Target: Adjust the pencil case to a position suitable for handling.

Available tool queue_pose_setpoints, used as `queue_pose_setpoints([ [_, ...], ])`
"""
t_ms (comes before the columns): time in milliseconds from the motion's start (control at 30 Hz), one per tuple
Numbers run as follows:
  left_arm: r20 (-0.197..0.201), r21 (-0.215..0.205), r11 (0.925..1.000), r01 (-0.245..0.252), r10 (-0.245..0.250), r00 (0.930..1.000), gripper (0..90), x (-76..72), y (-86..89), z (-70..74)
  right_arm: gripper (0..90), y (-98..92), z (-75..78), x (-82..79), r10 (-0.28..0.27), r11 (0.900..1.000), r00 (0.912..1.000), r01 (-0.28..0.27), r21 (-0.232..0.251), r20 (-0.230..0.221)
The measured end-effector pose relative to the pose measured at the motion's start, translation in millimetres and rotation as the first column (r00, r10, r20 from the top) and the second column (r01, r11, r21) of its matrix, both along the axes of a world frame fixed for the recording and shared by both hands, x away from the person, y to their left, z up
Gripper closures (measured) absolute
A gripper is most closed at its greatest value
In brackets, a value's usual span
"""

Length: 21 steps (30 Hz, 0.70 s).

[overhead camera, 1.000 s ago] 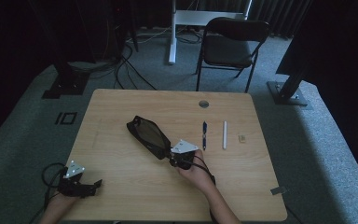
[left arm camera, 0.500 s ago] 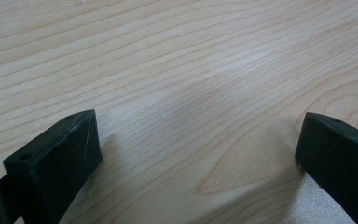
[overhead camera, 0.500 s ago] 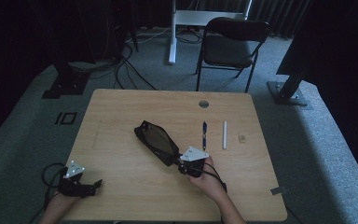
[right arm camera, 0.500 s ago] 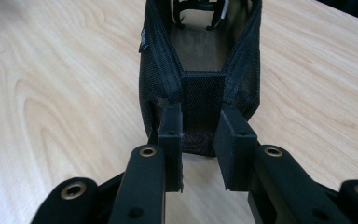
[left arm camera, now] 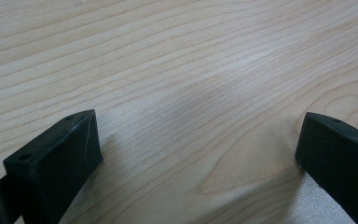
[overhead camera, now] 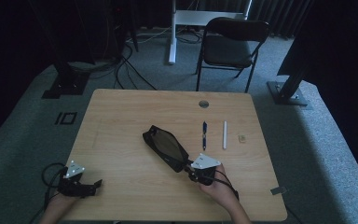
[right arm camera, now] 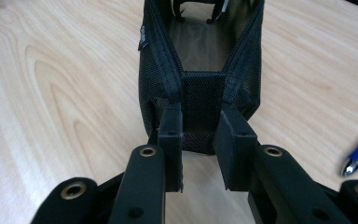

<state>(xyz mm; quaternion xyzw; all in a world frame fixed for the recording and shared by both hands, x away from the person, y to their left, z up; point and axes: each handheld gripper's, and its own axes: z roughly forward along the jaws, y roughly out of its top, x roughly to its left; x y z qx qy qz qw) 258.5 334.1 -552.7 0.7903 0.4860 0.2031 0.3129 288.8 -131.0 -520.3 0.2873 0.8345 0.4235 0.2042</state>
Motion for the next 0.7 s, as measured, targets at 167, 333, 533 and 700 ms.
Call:
queue_pose_setpoints([
  [167,0.000,0.000,1.0000,0.000,0.000,1.0000,0.2,0.0,0.0,0.0,72.9,-10.7,-0.7,-8.8,-0.010,1.000,0.9999,0.011,0.010,-0.011],
  [333,0.000,0.000,1.0000,0.000,0.000,1.0000,0.1,0.0,0.0,0.0,72.9,-20.5,0.7,-18.4,-0.015,1.000,0.9999,0.015,-0.013,-0.007],
  [533,0.000,0.001,1.0000,0.001,-0.001,1.0000,0.2,0.1,0.1,0.1,72.9,-35.1,-0.3,-27.2,-0.023,1.000,0.9997,0.023,-0.019,-0.007],
  [700,0.000,0.000,1.0000,0.001,-0.001,1.0000,0.1,0.0,0.0,0.0,72.9,-45.0,2.5,-30.3,-0.032,0.999,0.9995,0.031,-0.023,-0.010],
])
